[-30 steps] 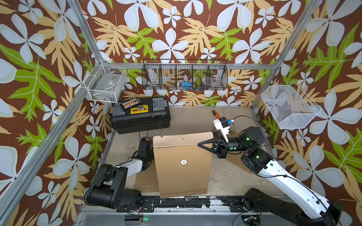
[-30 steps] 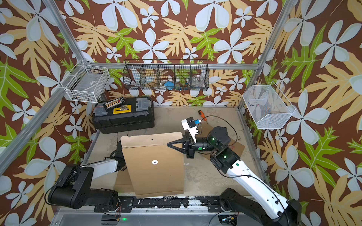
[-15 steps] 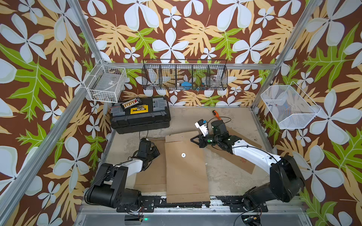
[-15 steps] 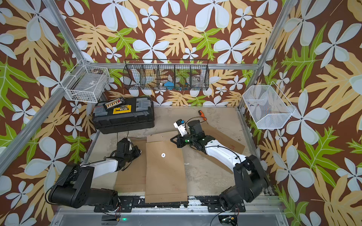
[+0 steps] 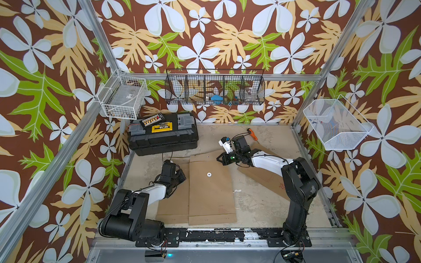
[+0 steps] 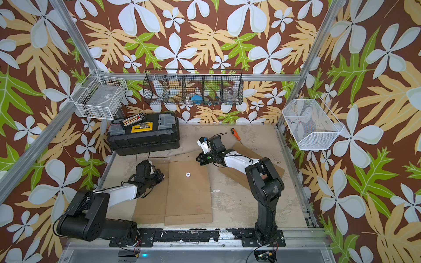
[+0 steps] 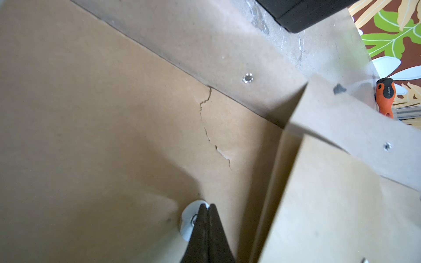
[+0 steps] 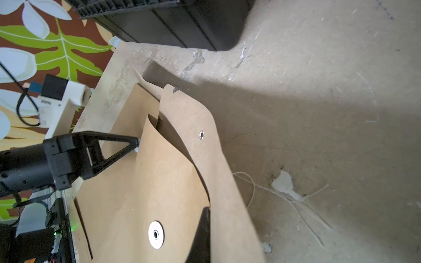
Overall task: Open the file bag
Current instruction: Place the file bag at the file bag.
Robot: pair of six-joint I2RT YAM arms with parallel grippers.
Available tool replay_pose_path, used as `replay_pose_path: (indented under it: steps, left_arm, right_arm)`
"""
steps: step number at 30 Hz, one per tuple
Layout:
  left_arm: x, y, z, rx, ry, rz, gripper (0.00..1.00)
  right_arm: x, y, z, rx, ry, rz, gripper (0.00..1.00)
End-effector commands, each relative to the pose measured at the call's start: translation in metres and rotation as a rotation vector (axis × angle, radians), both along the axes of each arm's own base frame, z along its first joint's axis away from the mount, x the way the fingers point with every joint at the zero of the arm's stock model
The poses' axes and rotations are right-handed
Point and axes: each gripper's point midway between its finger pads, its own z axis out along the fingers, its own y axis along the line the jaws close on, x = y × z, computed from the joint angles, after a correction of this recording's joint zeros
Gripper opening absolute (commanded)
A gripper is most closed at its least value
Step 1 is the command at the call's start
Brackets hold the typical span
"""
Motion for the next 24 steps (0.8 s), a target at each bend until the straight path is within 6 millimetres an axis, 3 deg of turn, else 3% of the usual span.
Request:
replay_pose_path:
  steps: [1, 10, 13, 15, 20, 24]
  left_arm:
    - [0.003, 0.002, 0.001, 0.023, -0.005, -0.006, 0.03]
    - [0.015, 0.004, 0.012, 0.045, -0.026, -0.004, 0.03]
    - [0.018, 0.003, 0.023, 0.039, -0.058, -0.008, 0.11]
    - [0.02, 0.001, 0.032, 0.032, -0.083, -0.016, 0.22]
    - [0.022, -0.011, 0.059, 0.002, -0.15, -0.092, 0.47]
    - [0.021, -0.022, 0.081, -0.027, -0.218, -0.153, 0.58]
  right_arm:
    - [0.016, 0.002, -0.002, -0.002, -0.011, -0.044, 0.0]
    - [0.011, 0.008, -0.03, -0.012, 0.052, 0.012, 0.0]
    - [0.008, 0.007, -0.039, -0.022, 0.072, 0.013, 0.0]
    - [0.01, 0.005, -0.041, -0.026, 0.069, -0.004, 0.0]
    - [0.021, -0.004, -0.033, -0.046, 0.038, -0.049, 0.34]
    - [0.031, -0.022, -0.024, -0.091, 0.006, -0.1, 0.68]
